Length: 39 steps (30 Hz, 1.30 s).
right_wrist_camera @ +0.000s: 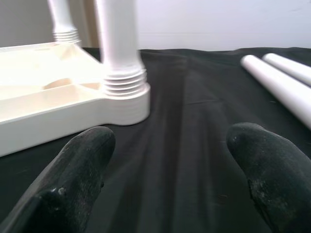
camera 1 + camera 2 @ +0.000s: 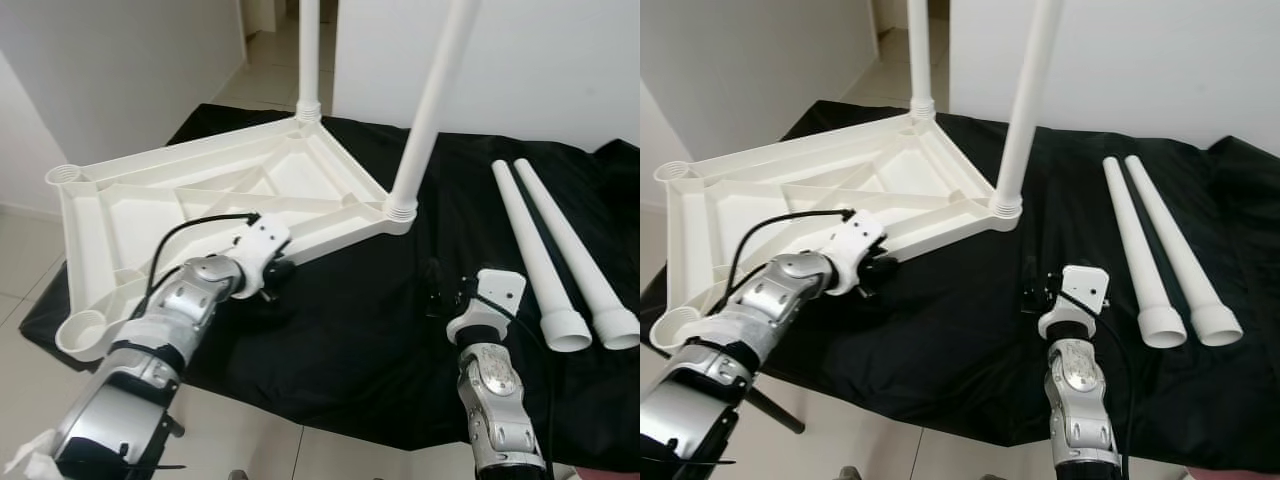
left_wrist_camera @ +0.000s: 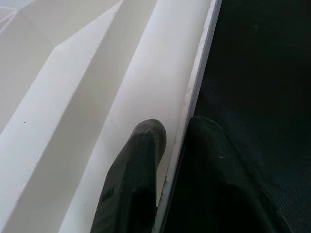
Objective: Building children table
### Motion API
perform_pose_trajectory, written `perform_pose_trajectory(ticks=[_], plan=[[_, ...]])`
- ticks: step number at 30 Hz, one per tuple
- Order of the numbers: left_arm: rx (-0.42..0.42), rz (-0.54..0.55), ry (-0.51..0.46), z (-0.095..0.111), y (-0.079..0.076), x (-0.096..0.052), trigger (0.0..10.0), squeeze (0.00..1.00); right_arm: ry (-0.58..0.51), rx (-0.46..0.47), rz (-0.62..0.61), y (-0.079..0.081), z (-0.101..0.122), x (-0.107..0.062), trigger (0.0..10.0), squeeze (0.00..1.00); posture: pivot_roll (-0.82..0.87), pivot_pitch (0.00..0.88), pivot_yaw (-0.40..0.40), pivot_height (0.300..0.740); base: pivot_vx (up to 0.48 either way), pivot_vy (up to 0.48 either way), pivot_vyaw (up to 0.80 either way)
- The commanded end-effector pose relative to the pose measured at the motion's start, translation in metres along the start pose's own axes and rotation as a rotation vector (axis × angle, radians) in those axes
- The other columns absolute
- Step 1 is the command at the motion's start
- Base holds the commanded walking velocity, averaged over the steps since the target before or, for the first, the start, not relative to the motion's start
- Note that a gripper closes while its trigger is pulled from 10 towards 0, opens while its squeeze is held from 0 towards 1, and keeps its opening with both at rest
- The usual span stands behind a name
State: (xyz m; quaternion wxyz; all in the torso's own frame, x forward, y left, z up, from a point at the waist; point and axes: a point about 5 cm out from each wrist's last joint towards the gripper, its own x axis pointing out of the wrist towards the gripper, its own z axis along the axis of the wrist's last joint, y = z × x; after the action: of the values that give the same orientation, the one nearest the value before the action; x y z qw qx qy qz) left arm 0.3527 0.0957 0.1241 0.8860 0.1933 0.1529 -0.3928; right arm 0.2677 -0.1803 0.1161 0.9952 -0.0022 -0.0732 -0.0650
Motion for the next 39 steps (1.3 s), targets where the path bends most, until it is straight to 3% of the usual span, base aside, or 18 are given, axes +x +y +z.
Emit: perform_pose_trajectory(ticks=[1, 4, 5, 6, 8, 9, 12, 13, 16, 22, 24, 25, 27, 28, 30, 31, 35, 39], plan=[[0.042, -0.018, -0.044, 0.01, -0.012, 0.006, 10.0, 0.0, 0.009, 0.0, 0.0, 0.001, -0.002, 0.001, 10.0, 0.0, -0.06, 0.0, 0.009, 0.74, 0.0, 0.0, 0.0], [0.042, -0.018, -0.044, 0.01, -0.012, 0.006, 10.0, 0.0, 0.009, 0.0, 0.0, 0.001, -0.002, 0.001, 10.0, 0.0, -0.06, 0.0, 0.009, 0.74, 0.0, 0.0, 0.0], [0.036, -0.049, -0.067, 0.015, -0.021, 0.01, 10.0, 0.0, 0.007, 0.001, 0.002, 0.002, -0.002, 0.003, 10.0, 0.0, -0.06, 0.0, 0.01, 0.74, 0.0, 0.0, 0.0], [0.028, -0.085, -0.09, 0.02, -0.03, 0.014, 10.0, 1.0, 0.004, 0.002, 0.002, 0.002, -0.002, 0.005, 10.0, 0.0, -0.06, 0.0, 0.011, 0.74, 0.0, 0.0, 0.0], [0.028, -0.085, -0.09, 0.02, -0.03, 0.014, 10.0, 1.0, 0.004, 0.002, 0.002, 0.002, -0.002, 0.005, 10.0, 0.0, -0.06, 0.0, 0.011, 0.74, 0.0, 0.0, 0.0], [0.031, -0.134, -0.118, 0.028, -0.041, 0.018, 10.0, 1.0, -0.002, 0.004, 0.001, 0.003, -0.001, 0.009, 10.0, 0.0, -0.05, 0.0, 0.013, 0.74, 0.0, 0.0, 0.0], [0.054, -0.149, -0.129, 0.033, -0.046, 0.021, 10.0, 1.0, -0.007, 0.005, 0.0, 0.003, 0.0, 0.011, 10.0, 0.0, -0.05, 0.0, 0.014, 0.74, 0.0, 0.0, 0.0], [0.056, -0.154, -0.136, 0.036, -0.048, 0.021, 10.0, 0.0, -0.008, 0.006, -0.002, 0.003, 0.0, 0.012, 10.0, 0.0, -0.05, 0.0, 0.014, 0.74, 0.0, 0.0, 0.0], [0.053, -0.16, -0.148, 0.038, -0.048, 0.021, 10.0, 0.0, -0.01, 0.006, -0.003, 0.003, 0.001, 0.013, 10.0, 0.0, -0.05, 0.0, 0.015, 0.74, 0.0, 0.0, 0.0], [0.029, -0.16, -0.254, 0.059, -0.031, 0.006, 10.0, 0.0, -0.022, 0.009, -0.011, 0.003, 0.003, 0.017, 10.0, 0.0, -0.05, 0.0, 0.019, 0.74, 0.0, 0.0, 0.0], [0.025, -0.142, -0.286, 0.064, -0.022, -0.001, 10.0, 0.0, -0.023, 0.01, -0.01, 0.004, 0.002, 0.017, 10.0, 0.0, -0.05, 0.0, 0.019, 0.74, 0.0, 0.0, 0.0], [0.017, -0.088, -0.327, 0.069, -0.004, -0.014, 10.0, 0.0, -0.025, 0.012, -0.011, 0.004, 0.002, 0.018, 10.0, 0.0, -0.04, 0.0, 0.018, 0.74, 0.0, 0.0, 0.0], [0.015, -0.07, -0.334, 0.069, 0.001, -0.017, 10.0, 0.0, -0.026, 0.012, -0.012, 0.004, 0.001, 0.018, 10.0, 0.0, -0.04, 0.0, 0.018, 0.74, 0.0, 0.0, 0.0], [0.015, -0.07, -0.334, 0.069, 0.001, -0.017, 10.0, 0.0, -0.026, 0.012, -0.012, 0.004, 0.001, 0.018, 10.0, 0.0, -0.04, 0.0, 0.018, 0.74, 0.0, 0.0, 0.0], [0.018, 0.026, -0.314, 0.063, 0.021, -0.026, 10.0, 0.0, -0.026, 0.008, -0.016, 0.004, 0.0, 0.019, 10.0, 0.0, -0.03, 0.0, 0.013, 0.74, 0.0, 0.0, 0.0], [0.018, 0.026, -0.314, 0.063, 0.021, -0.026, 10.0, 0.0, -0.026, 0.008, -0.016, 0.004, 0.0, 0.019, 10.0, 0.0, -0.03, 0.0, 0.013, 0.74, 0.0, 0.0, 0.0], [0.083, 0.195, -0.264, 0.046, 0.047, -0.043, 10.0, 0.0, -0.025, -0.001, -0.027, 0.002, -0.001, 0.019, 10.0, 0.0, -0.03, 0.0, 0.008, 0.74, 0.0, 0.0, 0.0], [0.095, 0.227, -0.245, 0.04, 0.053, -0.049, 10.0, 0.0, -0.025, -0.003, -0.03, 0.001, -0.001, 0.019, 10.0, 0.0, -0.03, 0.0, 0.006, 0.74, 0.0, 0.0, 0.0]])
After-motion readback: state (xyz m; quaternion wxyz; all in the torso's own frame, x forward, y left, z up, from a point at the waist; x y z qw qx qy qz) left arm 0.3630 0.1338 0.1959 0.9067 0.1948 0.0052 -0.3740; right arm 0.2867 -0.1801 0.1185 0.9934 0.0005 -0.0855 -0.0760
